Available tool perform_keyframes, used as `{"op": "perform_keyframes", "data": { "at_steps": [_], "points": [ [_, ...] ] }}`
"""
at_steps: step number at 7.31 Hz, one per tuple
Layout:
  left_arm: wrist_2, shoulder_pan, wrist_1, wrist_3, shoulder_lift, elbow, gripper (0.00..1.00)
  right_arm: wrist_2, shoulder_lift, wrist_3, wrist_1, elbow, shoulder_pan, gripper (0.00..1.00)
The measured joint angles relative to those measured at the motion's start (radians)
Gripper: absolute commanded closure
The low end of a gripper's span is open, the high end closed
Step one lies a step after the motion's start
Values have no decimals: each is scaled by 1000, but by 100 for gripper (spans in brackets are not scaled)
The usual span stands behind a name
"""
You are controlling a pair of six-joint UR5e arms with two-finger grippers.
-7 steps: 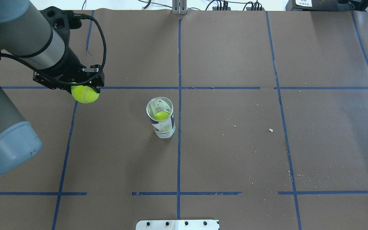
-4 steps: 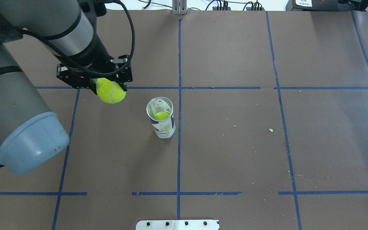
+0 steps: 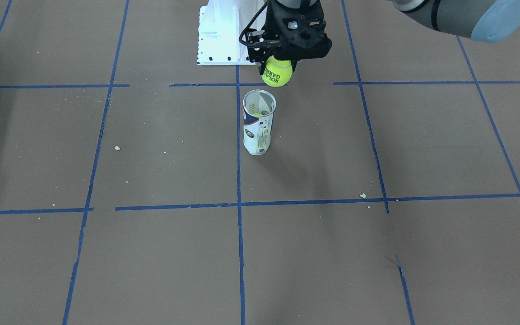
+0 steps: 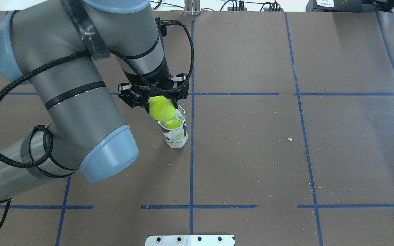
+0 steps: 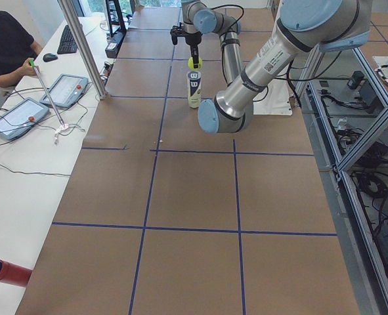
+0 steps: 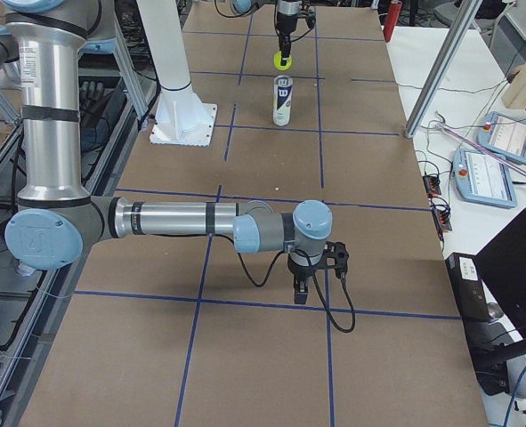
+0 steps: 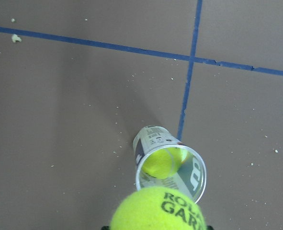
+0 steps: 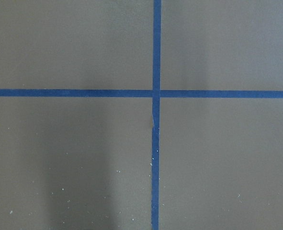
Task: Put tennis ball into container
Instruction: 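Lift the ball with the left gripper and carry it over the clear cup, then lower the ball into the cup and open the left gripper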
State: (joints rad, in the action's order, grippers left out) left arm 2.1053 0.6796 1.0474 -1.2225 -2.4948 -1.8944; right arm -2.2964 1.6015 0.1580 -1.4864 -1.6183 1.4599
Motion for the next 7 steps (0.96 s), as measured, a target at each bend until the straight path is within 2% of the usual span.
{"op": "perform_keyframes", "data": {
  "at_steps": [4, 7],
  "points": [
    [-20, -3, 99, 1, 6, 88, 100, 0, 0, 0, 0, 0, 0, 0],
    [-18, -3, 109, 1, 7, 86, 100, 0, 0, 0, 0, 0, 0, 0]
  ]
}}
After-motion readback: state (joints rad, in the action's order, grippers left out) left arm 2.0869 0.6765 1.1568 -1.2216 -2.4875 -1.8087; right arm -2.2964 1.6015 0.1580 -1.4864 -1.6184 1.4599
